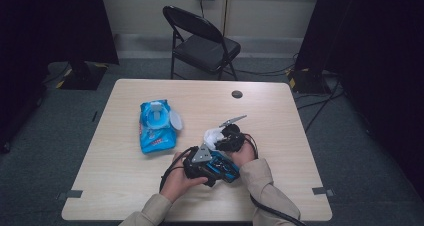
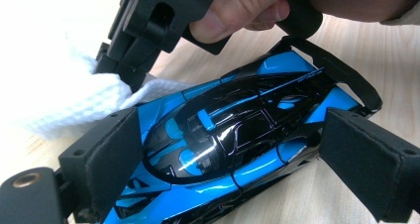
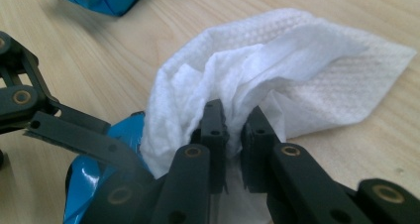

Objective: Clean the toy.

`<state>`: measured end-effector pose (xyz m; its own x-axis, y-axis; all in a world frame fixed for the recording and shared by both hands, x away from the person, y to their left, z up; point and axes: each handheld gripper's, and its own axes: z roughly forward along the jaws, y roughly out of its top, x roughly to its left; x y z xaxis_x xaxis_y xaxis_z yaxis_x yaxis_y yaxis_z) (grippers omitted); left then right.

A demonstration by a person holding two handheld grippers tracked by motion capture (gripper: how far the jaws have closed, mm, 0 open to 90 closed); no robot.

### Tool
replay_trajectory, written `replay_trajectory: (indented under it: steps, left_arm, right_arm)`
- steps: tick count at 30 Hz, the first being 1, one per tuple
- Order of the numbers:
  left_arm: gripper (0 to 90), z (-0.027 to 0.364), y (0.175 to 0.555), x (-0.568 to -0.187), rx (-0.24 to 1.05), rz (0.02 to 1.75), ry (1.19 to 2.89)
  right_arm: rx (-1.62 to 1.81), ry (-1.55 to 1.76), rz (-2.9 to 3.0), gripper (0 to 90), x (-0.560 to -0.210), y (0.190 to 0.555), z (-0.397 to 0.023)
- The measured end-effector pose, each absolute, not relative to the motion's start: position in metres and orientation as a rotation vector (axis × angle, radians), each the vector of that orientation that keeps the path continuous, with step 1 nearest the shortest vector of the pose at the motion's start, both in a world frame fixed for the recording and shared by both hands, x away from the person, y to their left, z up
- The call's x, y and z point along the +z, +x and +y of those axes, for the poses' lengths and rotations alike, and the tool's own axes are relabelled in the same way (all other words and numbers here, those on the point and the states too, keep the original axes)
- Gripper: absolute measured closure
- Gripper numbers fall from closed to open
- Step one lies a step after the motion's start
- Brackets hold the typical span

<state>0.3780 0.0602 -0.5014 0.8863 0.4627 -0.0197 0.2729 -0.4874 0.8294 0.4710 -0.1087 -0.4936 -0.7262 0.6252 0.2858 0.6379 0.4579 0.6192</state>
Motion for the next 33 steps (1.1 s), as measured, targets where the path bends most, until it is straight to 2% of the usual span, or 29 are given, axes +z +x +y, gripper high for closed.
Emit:
replay_trajectory:
  steps: [10,33]
  left_arm:
    - [10.0,0.061,0.378,-0.502,0.257,0.523,2.107]
    - [10.6,0.061,0.379,-0.501,0.253,0.522,2.112]
  right_arm:
    - [-1.248,-1.165,-2.631,85.1,-0.482,0.469,-0.118]
    - [-1.342,-1.256,-2.612,85.6,-0.457,0.437,-0.182]
